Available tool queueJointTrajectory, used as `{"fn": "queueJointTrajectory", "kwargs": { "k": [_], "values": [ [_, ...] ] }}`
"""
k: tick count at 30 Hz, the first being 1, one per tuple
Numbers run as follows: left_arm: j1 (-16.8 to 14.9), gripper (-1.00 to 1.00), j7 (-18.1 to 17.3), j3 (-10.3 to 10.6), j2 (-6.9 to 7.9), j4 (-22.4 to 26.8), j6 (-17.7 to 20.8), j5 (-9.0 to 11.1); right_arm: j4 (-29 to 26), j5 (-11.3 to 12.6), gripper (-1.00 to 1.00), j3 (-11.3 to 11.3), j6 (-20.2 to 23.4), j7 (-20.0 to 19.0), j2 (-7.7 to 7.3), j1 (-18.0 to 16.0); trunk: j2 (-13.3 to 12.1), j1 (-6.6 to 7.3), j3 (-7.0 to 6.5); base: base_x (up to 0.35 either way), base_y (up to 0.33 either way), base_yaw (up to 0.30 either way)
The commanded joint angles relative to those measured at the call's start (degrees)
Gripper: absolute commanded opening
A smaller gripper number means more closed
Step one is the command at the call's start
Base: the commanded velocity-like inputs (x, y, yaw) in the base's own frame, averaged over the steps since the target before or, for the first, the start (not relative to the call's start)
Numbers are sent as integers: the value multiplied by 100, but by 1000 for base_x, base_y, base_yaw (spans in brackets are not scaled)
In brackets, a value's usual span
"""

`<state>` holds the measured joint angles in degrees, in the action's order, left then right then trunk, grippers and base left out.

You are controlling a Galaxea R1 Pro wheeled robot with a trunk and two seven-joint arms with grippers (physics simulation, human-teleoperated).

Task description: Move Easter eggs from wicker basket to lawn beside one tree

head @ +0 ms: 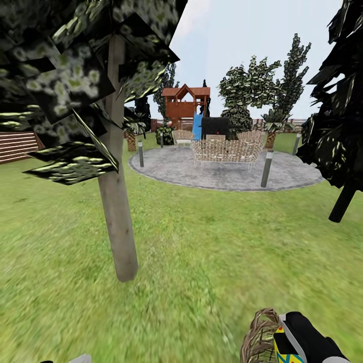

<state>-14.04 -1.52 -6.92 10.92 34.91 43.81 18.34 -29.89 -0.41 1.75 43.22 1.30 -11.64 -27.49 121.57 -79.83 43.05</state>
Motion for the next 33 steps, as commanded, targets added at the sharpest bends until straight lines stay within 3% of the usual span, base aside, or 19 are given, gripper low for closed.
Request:
{"fn": "queueJointTrajectory", "kwargs": {
  "k": [1,33],
  "values": [
    [-2,100,-17,-20,-2,7,31,-6,-8,-2,-100,18,29,10,-4,-2,-39,23,-12,0,0,0],
    [-2,100,-17,-11,-2,7,31,-15,-8,-1,-100,18,29,10,4,-2,-1322,726,-587,0,0,0]
  ]
}}
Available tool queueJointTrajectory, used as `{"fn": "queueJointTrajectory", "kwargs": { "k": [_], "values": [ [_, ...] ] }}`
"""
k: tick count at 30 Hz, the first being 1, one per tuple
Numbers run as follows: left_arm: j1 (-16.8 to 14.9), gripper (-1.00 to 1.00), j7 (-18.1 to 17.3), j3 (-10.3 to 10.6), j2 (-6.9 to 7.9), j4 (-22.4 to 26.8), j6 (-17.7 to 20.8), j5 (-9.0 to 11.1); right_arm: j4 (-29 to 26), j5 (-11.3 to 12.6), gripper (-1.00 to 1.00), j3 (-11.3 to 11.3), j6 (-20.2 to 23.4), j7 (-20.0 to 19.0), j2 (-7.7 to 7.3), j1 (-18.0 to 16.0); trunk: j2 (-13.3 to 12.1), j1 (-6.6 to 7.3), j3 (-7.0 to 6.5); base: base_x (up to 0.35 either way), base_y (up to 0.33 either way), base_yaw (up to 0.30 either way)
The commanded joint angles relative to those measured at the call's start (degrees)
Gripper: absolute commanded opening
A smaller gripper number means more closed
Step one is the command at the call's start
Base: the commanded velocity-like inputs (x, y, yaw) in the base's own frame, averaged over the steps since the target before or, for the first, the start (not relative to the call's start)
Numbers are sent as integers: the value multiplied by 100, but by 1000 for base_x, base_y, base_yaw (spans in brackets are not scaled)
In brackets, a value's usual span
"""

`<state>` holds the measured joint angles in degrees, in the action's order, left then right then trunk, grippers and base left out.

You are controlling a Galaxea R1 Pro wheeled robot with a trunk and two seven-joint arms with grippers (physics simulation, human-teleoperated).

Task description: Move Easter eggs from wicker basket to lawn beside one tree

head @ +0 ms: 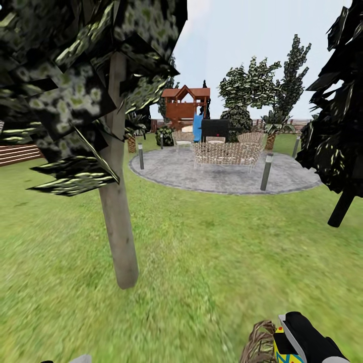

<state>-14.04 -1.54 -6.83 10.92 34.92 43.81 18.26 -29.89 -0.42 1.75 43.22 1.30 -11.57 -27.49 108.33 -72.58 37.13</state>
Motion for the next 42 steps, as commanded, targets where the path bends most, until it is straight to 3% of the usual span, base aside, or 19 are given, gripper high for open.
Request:
{"fn": "queueJointTrajectory", "kwargs": {
  "k": [1,21,42],
  "values": [
    [-2,100,-17,-20,-2,6,31,-6,-8,0,-100,18,29,10,-3,-2,-39,23,-12,0,0,0],
    [-2,100,-22,-10,-2,23,25,-6,-8,-2,-100,18,29,10,-10,-2,-119,67,-48,-90,113,0],
    [-2,100,-13,-11,-2,-2,-66,-15,-8,-2,-100,25,29,10,-2,-2,-961,528,-425,0,0,0]
  ]
}}
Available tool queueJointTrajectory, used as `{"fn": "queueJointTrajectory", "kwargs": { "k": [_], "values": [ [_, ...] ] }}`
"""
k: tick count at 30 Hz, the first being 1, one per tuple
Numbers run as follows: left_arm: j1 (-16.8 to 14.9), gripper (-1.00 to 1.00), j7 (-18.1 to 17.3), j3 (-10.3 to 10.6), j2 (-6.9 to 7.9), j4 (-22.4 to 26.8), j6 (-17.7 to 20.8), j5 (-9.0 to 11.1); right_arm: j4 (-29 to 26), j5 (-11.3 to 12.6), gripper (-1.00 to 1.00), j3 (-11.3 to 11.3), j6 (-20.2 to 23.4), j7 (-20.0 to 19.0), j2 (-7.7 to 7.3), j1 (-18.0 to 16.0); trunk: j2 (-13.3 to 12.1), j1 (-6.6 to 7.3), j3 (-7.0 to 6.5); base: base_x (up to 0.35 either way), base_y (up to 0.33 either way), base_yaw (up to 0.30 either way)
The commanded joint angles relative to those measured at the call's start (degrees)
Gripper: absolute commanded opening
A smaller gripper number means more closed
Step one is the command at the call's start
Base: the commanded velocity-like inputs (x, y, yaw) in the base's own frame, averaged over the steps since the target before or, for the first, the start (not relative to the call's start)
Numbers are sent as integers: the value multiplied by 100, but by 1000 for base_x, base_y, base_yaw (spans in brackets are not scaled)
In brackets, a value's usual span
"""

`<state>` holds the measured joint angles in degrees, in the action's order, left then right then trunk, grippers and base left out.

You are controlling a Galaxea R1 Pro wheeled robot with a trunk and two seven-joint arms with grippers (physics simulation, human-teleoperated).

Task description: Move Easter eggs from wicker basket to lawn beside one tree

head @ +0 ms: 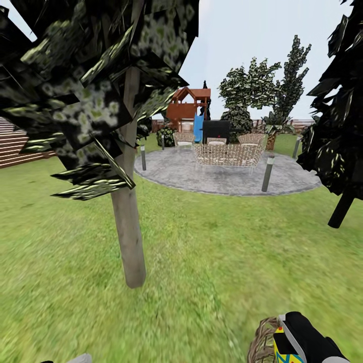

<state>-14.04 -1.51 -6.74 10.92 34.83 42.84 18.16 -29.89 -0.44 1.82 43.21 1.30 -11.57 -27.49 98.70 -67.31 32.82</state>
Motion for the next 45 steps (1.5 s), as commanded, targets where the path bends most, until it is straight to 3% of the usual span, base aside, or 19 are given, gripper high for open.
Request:
{"fn": "queueJointTrajectory", "kwargs": {
  "k": [1,25,45],
  "values": [
    [-2,100,-16,-20,-2,6,31,-5,-8,0,-100,15,29,10,-3,-2,-38,23,-12,0,0,0],
    [-2,100,-16,-20,-46,6,31,-12,-8,3,-100,20,32,10,13,-2,-1001,550,-443,0,0,69],
    [-2,100,-16,-20,-46,6,31,-14,-8,2,-100,20,38,9,13,-2,-1803,989,-802,0,0,278]
  ]
}}
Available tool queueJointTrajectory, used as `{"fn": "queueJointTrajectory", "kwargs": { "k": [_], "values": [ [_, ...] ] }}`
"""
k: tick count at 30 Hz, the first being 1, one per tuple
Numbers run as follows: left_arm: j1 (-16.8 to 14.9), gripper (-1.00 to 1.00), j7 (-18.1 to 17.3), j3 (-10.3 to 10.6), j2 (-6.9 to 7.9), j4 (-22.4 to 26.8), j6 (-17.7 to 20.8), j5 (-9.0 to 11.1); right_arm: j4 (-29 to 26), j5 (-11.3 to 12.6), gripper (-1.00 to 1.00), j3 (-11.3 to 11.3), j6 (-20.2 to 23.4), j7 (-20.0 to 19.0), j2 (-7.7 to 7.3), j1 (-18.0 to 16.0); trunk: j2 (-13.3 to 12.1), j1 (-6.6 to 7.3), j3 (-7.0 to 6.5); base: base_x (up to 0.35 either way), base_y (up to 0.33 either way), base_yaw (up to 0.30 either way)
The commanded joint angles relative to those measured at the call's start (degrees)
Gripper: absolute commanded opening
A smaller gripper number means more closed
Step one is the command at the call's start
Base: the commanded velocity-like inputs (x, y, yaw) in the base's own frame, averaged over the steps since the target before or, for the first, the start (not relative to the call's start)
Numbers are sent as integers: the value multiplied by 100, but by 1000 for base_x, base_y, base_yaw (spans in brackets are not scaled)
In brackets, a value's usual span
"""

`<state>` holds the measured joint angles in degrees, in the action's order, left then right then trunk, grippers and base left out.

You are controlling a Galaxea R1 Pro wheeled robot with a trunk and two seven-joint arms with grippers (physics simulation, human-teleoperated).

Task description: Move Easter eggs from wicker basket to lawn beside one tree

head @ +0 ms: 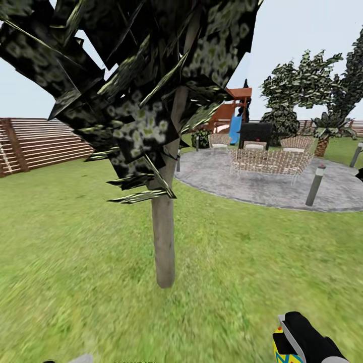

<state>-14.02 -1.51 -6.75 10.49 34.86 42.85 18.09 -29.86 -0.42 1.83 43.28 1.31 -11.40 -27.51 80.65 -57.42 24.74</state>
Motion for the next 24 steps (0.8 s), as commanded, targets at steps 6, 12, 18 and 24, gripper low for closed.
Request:
{"fn": "queueJointTrajectory", "kwargs": {
  "k": [6,12,18,24],
  "values": [
    [-4,100,-16,-19,-3,4,30,-4,-11,0,-100,19,31,10,-11,0,-238,133,-102,0,0,287],
    [-4,100,-20,-4,-9,45,-168,-9,-11,6,-100,19,39,10,-11,0,-238,133,-102,0,63,49],
    [-4,100,-25,7,-4,4,-348,-25,-11,7,-100,17,48,8,-11,0,-238,133,-102,0,319,0],
    [-4,100,-25,7,-5,4,-341,-25,-11,7,-100,18,49,7,-11,0,-238,133,-102,0,330,0]
  ]
}}
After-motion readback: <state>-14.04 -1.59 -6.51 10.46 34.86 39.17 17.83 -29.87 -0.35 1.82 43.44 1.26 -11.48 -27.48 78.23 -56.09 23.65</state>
